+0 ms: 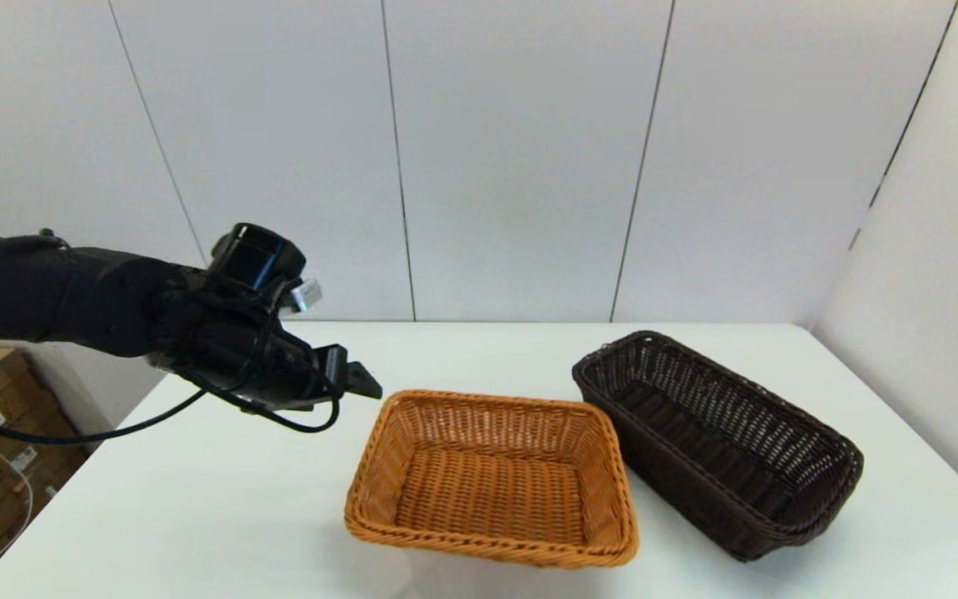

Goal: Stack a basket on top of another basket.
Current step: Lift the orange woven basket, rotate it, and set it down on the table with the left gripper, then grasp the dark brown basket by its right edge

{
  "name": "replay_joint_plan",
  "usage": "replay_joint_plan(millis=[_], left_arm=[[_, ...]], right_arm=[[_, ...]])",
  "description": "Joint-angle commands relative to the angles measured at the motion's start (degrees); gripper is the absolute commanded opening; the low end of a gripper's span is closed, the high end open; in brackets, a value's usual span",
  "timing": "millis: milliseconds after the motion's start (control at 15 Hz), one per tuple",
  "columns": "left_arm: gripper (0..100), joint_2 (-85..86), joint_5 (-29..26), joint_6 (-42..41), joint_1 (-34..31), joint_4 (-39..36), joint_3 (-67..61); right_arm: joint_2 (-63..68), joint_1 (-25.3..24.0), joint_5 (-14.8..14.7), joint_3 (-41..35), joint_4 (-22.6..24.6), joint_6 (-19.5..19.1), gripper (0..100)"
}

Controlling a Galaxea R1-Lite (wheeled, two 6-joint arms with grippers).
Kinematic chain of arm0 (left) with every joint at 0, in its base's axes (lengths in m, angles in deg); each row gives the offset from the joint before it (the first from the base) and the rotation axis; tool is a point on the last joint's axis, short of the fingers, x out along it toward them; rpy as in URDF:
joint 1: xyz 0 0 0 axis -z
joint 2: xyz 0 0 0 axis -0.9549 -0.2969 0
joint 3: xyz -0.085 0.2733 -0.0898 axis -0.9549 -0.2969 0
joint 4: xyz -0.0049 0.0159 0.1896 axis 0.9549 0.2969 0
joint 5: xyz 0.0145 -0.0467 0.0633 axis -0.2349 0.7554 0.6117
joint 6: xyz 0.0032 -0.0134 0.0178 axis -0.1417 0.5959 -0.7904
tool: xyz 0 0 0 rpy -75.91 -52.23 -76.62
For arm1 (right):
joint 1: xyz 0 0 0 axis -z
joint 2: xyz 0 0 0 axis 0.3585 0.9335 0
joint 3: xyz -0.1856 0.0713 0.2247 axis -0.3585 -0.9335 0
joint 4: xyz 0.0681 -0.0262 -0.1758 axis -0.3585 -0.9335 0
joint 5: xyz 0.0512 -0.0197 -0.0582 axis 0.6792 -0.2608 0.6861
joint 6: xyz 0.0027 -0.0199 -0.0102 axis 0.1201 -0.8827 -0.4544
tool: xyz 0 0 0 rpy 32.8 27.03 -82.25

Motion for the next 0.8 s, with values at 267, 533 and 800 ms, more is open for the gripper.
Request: replay_joint_plan(millis=[267, 533, 800], left_arm=[[100, 18.7, 0.4, -6.0, -8.5, 13.8, -2.1], [100, 34.9, 5.4, -4.1, -9.6, 13.8, -11.6], [100, 53.0, 5.3, 1.6, -9.6, 13.7, -20.4]], right_arm=[[0.0, 0.0, 0.1, 0.0, 0.0, 0.1, 100], [0.0, 0.0, 0.1, 0.0, 0.0, 0.0, 100], [0.0, 0.0, 0.1, 0.0, 0.0, 0.0, 100]])
